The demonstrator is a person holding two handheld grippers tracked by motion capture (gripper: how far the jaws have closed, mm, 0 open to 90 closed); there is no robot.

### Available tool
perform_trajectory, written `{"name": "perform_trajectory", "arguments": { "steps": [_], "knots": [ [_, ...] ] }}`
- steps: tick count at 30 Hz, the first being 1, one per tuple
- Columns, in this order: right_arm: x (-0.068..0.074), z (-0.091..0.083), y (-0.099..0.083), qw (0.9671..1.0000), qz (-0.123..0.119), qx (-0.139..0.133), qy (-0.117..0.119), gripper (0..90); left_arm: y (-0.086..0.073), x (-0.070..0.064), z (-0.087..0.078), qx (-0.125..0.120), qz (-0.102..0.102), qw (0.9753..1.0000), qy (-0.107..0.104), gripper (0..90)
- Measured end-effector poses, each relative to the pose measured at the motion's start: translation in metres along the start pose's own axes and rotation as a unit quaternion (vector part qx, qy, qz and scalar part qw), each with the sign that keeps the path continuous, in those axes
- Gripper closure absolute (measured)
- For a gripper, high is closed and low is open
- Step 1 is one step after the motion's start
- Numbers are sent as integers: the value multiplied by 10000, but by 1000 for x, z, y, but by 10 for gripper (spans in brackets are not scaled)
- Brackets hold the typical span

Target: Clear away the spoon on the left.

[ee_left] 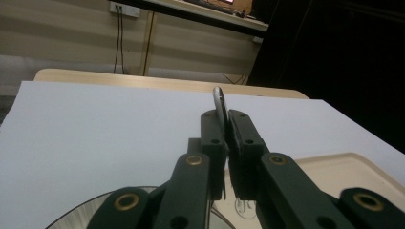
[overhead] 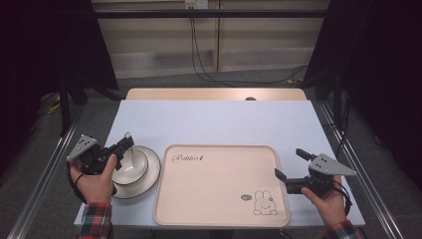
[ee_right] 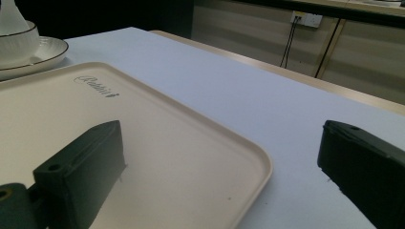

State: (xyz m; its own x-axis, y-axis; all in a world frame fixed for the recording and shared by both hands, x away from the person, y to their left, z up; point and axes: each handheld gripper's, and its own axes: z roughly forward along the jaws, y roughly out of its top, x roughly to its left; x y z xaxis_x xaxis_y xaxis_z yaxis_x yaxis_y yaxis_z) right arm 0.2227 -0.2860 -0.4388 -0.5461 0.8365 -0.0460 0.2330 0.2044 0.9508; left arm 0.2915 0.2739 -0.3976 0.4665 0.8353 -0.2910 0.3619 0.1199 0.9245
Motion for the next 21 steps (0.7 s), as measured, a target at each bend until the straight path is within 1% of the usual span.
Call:
{"name": "perform_trajectory", "arguments": {
  "steps": [1,3,4,5,6,7,8,10,14,16,17,18,19,21],
  "knots": [
    [0,0,0,10000,3,-8,-47,13,2,-1,0,3,33,10000,-6,859],
    [0,0,0,10000,0,-26,-56,13,7,-3,0,-37,13,10000,-27,859],
    [0,0,0,10000,0,-26,-56,13,7,-3,0,-37,13,10000,-27,859],
    [0,0,0,10000,33,-35,-6,13,10,-4,-1,-48,58,10000,-7,859],
    [0,0,0,10000,38,-40,-11,13,12,-4,-1,-62,48,10000,-58,859],
    [0,-1,0,10000,61,-40,-9,13,14,-5,-1,-77,30,10000,-42,859],
    [-1,-1,0,10000,68,-36,-9,13,16,-5,-2,-81,46,9999,-88,859],
    [0,-1,0,10000,81,-51,-27,13,20,-6,-2,-122,17,9999,-93,860],
    [0,-1,0,10000,65,-66,-30,12,28,-9,-3,-126,70,9998,-146,860],
    [0,-1,0,9999,72,-67,-27,13,31,-10,-3,-194,25,9997,-177,860],
    [-1,-1,0,9999,54,-70,-54,13,32,-11,-3,-195,12,9996,-227,860],
    [0,-1,1,9999,71,-68,-65,13,32,-11,-3,-195,12,9996,-227,860],
    [0,-1,1,9999,74,-75,-76,13,35,-12,-2,-223,-35,9993,-287,860],
    [0,-1,0,9999,64,-61,-62,13,38,-14,-2,-220,-25,9994,-271,860]
  ]
}}
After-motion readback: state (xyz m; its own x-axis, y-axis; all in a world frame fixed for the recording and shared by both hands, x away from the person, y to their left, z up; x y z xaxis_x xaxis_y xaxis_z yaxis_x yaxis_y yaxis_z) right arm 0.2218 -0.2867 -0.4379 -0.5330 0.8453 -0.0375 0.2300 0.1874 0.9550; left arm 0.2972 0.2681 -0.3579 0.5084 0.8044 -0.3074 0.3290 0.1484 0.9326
